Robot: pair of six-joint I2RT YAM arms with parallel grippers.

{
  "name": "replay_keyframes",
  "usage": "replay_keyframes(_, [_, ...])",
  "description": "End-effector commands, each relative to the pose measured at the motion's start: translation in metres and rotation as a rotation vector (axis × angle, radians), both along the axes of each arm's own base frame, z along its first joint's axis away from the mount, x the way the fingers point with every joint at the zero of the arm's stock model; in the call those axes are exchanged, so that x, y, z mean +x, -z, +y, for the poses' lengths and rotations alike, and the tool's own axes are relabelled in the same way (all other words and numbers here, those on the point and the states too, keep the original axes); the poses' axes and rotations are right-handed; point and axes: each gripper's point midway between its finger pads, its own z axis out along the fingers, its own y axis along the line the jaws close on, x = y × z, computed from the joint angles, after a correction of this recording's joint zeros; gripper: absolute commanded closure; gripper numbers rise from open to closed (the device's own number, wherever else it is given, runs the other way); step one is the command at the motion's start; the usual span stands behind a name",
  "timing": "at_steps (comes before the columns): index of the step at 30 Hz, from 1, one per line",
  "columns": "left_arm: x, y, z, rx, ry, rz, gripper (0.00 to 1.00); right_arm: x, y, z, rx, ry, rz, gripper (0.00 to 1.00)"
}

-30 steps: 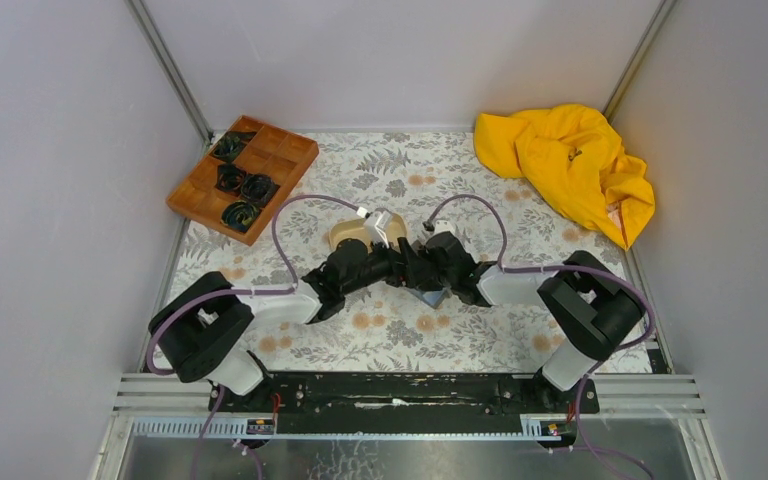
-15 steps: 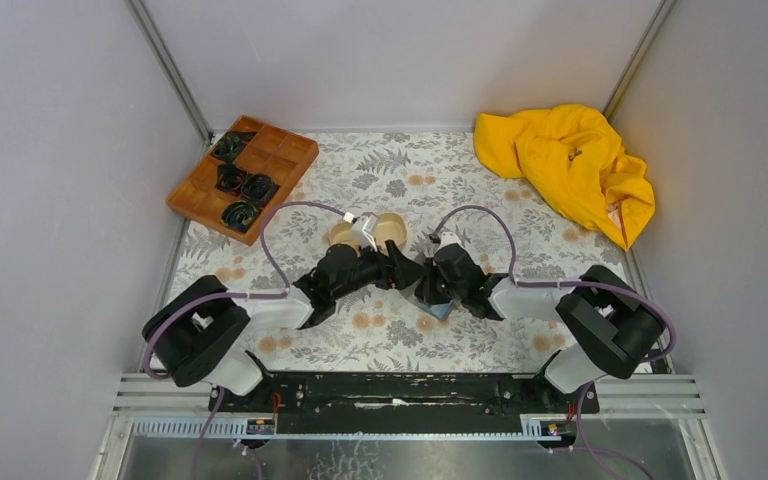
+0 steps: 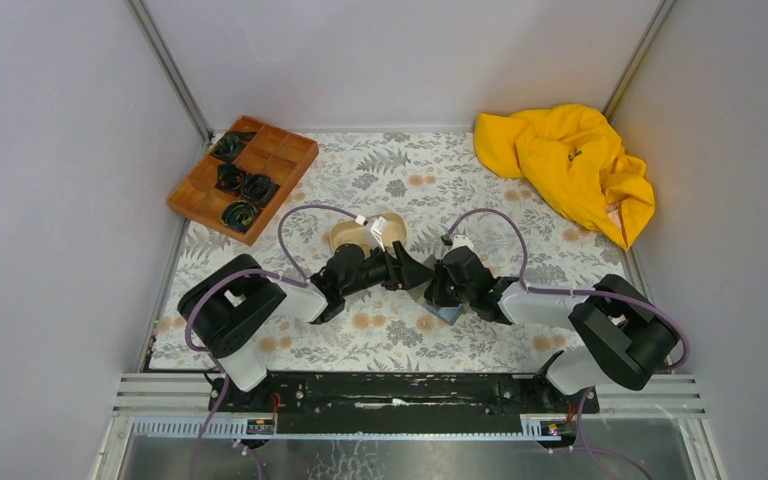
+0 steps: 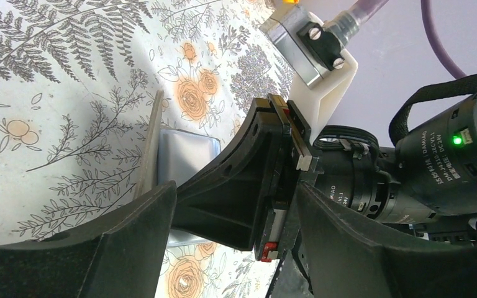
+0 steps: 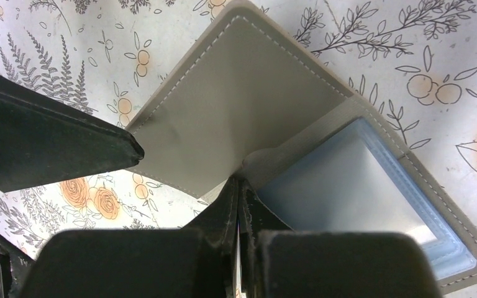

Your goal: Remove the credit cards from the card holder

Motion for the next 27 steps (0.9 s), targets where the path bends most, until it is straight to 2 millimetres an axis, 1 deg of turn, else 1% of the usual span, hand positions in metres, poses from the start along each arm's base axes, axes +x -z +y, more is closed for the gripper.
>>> replay_keyframes(1, [0.002, 0.022, -0.002, 0.066, -0.005, 0.035, 0.24, -0.025, 0.010, -0.004, -0.045, -0.088, 0.044, 1.00])
replay_keyframes(6, [0.007, 0.052, 0.002, 0.162, -0.044, 0.108, 0.26, -0.028, -0.001, -0.003, -0.002, -0.088, 0.020, 1.00])
replay_keyframes(9, [0.009, 0.077, 0.008, 0.217, -0.102, 0.203, 0.28, -0.028, -0.010, -0.004, 0.019, -0.084, -0.002, 1.00])
replay_keyframes(11, [0.007, 0.082, 0.009, 0.207, -0.142, 0.224, 0.31, -0.026, -0.014, -0.005, 0.025, -0.077, -0.019, 1.00])
replay_keyframes(13, [0.001, 0.085, 0.010, 0.214, -0.175, 0.224, 0.33, -0.026, -0.015, -0.006, 0.024, -0.075, -0.026, 1.00])
replay_keyframes(16, [-0.017, 0.094, 0.010, 0.215, -0.192, 0.243, 0.35, -0.025, -0.017, -0.007, 0.024, -0.073, -0.028, 1.00])
replay_keyframes(18, [-0.028, 0.099, 0.010, 0.211, -0.195, 0.262, 0.40, -0.024, -0.023, -0.009, 0.023, -0.065, -0.044, 1.00])
replay_keyframes(21, [-0.042, 0.109, 0.014, 0.208, -0.228, 0.292, 0.52, -0.020, -0.036, -0.017, 0.007, -0.040, -0.087, 1.00])
replay_keyframes(23, [-0.048, 0.115, 0.014, 0.215, -0.242, 0.295, 0.83, -0.017, -0.042, -0.024, -0.013, -0.026, -0.117, 1.00])
replay_keyframes(24, [-0.051, 0.118, 0.013, 0.223, -0.247, 0.300, 0.95, -0.016, -0.044, -0.027, -0.025, -0.020, -0.124, 1.00])
replay_keyframes(25, [-0.054, 0.121, 0.012, 0.227, -0.249, 0.306, 1.00, -0.015, -0.045, -0.031, -0.043, -0.015, -0.125, 1.00])
replay_keyframes(27, [-0.060, 0.124, 0.007, 0.216, -0.241, 0.313, 1.00, -0.014, -0.047, -0.037, -0.070, -0.004, -0.130, 1.00])
